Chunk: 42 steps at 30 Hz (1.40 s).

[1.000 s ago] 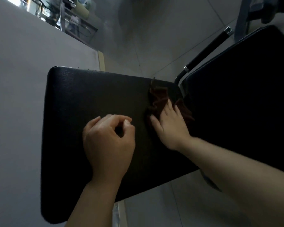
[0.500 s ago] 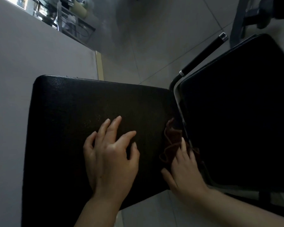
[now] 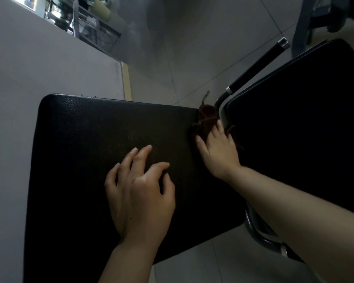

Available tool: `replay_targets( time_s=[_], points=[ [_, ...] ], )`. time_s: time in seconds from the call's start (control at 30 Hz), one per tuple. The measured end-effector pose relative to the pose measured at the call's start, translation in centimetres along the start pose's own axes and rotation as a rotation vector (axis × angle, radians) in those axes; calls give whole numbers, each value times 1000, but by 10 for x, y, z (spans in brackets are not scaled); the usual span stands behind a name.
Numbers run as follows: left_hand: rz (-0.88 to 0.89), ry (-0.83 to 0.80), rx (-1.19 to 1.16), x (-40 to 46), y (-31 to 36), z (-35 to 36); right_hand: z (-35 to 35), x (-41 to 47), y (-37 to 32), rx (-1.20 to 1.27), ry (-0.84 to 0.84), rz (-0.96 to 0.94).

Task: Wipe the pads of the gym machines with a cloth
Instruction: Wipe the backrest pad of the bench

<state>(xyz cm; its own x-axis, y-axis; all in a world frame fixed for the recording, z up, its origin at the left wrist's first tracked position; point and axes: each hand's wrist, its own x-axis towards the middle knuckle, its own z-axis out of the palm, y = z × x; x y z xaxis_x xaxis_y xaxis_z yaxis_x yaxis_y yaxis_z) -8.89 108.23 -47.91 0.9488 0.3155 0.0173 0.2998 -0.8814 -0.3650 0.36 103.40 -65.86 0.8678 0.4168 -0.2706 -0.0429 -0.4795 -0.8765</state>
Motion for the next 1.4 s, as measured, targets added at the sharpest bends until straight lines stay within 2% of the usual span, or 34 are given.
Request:
replay_targets(
  time_s=[0.07, 0.17, 0.27, 0.47, 0.6, 0.77, 0.87, 1.07, 1.17, 1.4],
  points=[
    [-34, 25, -32, 3, 4, 3, 5, -44, 6, -66, -73, -16],
    [-52, 46, -64, 5, 6, 7, 8, -117, 6, -174, -280, -92],
    [-39, 44, -76, 4, 5, 10, 9, -124, -3, -142, -382, -62],
    [-39, 78, -97, 5, 5, 13, -7, 1, -36, 27, -103, -3],
    [-33, 92, -105, 4, 5, 13, -23, 54, -42, 103, -42, 22],
    [-27, 107, -120, 3, 3, 12, -8, 26, -23, 78, 6, 5],
    [3, 100, -138, 3, 1, 11, 6, -30, -4, 51, 5, 28],
    [24, 119, -116, 0, 0, 11, 40, -159, 21, -11, -25, -98],
    [19, 136, -108, -1, 2, 12, 39, -147, 22, -7, -20, -49],
    [16, 197, -65, 0, 1, 18, 11, -19, 4, 93, 22, -23]
  ],
)
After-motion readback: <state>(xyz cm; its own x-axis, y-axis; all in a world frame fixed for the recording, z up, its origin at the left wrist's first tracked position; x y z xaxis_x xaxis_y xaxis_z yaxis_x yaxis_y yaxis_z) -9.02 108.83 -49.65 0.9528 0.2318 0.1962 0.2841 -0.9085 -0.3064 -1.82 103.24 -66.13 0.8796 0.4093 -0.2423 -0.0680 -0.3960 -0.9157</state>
